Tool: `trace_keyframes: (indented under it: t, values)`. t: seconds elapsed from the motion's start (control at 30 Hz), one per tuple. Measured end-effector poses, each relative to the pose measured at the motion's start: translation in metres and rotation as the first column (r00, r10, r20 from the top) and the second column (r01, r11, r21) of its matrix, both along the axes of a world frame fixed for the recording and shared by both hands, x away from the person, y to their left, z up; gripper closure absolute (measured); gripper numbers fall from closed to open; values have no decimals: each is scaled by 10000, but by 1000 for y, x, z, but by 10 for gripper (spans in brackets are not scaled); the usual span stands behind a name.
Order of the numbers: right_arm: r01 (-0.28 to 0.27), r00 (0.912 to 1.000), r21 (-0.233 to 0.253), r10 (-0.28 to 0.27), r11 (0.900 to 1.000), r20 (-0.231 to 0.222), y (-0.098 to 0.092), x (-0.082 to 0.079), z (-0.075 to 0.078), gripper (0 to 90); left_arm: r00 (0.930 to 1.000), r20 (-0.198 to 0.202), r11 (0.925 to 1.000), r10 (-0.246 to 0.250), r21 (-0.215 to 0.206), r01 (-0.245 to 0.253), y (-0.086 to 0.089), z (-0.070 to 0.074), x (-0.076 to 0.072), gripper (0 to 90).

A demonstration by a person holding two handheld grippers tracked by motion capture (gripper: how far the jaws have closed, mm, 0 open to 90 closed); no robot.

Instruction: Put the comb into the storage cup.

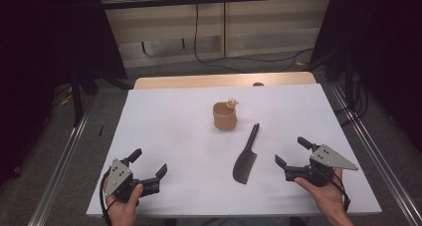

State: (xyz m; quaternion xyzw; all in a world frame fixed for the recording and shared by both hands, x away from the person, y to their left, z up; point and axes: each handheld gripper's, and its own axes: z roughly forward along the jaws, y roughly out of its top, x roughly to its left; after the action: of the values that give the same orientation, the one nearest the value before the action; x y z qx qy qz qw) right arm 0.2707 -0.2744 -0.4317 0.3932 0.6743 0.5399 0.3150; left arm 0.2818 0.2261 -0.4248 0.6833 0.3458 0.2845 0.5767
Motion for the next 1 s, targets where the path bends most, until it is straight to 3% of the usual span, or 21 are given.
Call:
trace_keyframes:
  t: [0.2,0.5,0.67,0.77,1.0]
  values:
    - [-51,9994,62,49,10000,339,8,7,5,40,10000,33,10000,13,76,-13,0,0,2,27]
    - [-194,9998,18,194,9998,24,18,24,3,42,9999,76,9998,-84,207,82,-2,0,2,27]
    - [-305,9995,75,304,9995,64,24,31,6,60,9999,71,9997,-130,208,129,-3,-1,3,27]
    - [-273,9996,52,273,9996,29,27,32,7,83,9998,75,9998,-163,-110,164,-3,-1,2,27]
    - [-416,9990,53,415,9991,193,34,40,10,97,9998,160,9999,-134,27,133,-2,0,2,27]
